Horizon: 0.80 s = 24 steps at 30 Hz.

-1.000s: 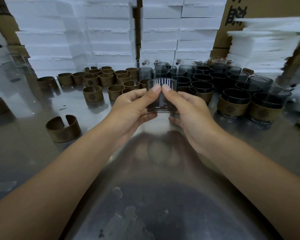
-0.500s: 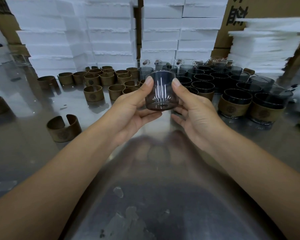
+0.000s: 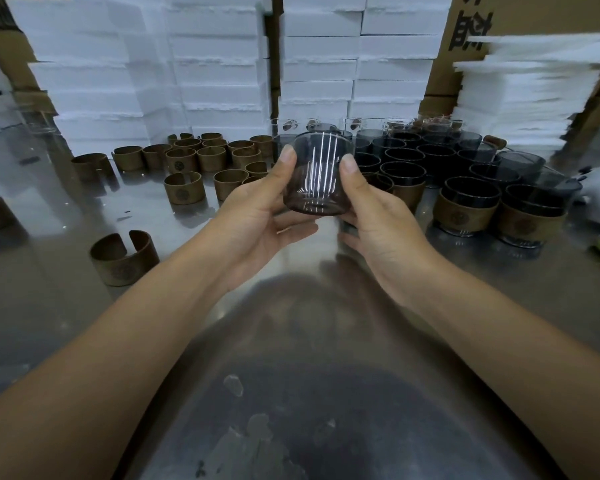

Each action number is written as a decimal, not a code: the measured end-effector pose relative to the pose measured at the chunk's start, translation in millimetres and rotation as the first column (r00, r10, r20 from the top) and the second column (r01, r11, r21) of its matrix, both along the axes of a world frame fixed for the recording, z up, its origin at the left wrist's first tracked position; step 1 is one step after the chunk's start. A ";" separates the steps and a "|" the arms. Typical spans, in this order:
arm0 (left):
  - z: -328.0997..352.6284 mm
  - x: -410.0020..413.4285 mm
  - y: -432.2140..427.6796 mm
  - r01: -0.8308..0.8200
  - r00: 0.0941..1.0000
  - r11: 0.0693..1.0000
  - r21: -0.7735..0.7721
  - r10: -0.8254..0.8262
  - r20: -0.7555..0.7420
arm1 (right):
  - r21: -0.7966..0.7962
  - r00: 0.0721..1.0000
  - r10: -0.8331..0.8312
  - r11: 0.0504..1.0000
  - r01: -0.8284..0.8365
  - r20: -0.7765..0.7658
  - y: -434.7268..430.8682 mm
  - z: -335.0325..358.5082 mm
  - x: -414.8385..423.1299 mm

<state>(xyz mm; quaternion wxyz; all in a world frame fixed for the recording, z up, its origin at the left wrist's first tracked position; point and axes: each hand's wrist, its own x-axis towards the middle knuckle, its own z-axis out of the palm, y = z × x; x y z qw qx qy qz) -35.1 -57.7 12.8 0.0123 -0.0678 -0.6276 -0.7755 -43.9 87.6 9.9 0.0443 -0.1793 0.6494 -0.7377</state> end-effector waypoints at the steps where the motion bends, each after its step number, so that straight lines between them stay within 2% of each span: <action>1: 0.1 0.6 0.5 -0.036 0.999 0.999 -0.033 0.036 -0.009 | -0.009 1.000 -0.012 1.000 0.012 -0.010 0.9 -0.2 -0.9; 5: 0.4 2.8 2.0 -0.091 0.996 0.992 -0.082 0.090 -0.018 | -0.035 0.997 -0.063 0.997 0.062 -0.036 1.7 0.9 -2.0; 10: -1.6 3.8 7.4 -0.074 0.996 0.986 -0.150 0.066 -0.058 | -0.014 0.991 -0.120 0.993 0.120 -0.051 0.9 -0.1 -1.4; 24: -3.2 3.2 3.8 -0.070 0.995 0.996 -0.062 0.065 -0.077 | 0.010 0.997 -0.078 0.997 0.077 0.005 3.8 0.4 -3.0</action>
